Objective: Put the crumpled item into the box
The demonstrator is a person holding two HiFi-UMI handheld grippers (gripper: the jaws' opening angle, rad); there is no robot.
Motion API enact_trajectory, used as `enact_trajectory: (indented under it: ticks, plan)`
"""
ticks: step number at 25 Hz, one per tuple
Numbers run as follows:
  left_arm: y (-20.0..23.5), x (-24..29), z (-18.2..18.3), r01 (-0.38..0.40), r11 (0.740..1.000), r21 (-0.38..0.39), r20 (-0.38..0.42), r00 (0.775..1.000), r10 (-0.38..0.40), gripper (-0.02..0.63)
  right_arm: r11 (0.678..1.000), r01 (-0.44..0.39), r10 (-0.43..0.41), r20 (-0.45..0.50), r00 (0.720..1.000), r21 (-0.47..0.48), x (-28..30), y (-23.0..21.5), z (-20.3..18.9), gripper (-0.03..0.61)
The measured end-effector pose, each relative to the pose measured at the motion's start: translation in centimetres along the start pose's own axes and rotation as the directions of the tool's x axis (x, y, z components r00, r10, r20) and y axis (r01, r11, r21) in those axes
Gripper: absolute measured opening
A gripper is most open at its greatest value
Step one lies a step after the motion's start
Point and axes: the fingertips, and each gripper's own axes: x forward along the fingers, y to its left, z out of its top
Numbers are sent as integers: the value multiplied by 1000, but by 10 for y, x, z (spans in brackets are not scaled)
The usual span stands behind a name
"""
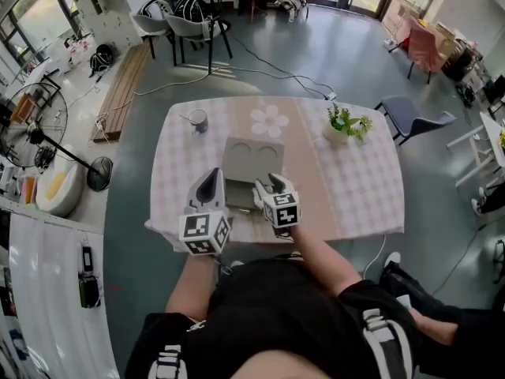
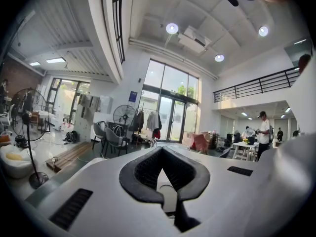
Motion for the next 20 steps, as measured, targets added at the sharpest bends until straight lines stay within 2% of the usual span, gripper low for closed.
enact_trajectory:
  ticks: [3,5,10,12,16,18,20]
  plan:
    - [-5,4,4,5,1000,2,7,1000,-5,0,1000,25,-23,145,989,-5,-23,-6,48,152]
    - [-10,6,5,10,1000,3,11,1000,-10,0,999,48,-43,243,969,-13,-41,-10,79,117]
    - [-25,11,14,32,999,15,26,999,-32,0,994,112,-94,455,886,-12,-100,-19,152,29]
    - [-31,13,20,41,999,21,35,999,-41,0,990,142,-124,507,853,3,-122,-24,173,2]
    - [-44,18,27,56,998,30,48,997,-58,0,982,188,-157,581,798,7,-161,-35,194,2]
    - [-50,19,28,63,997,33,50,997,-65,0,975,220,-171,599,782,-9,-173,-42,194,2]
    - [-55,21,29,69,997,37,50,996,-71,0,975,220,-169,600,782,-12,-180,-47,191,2]
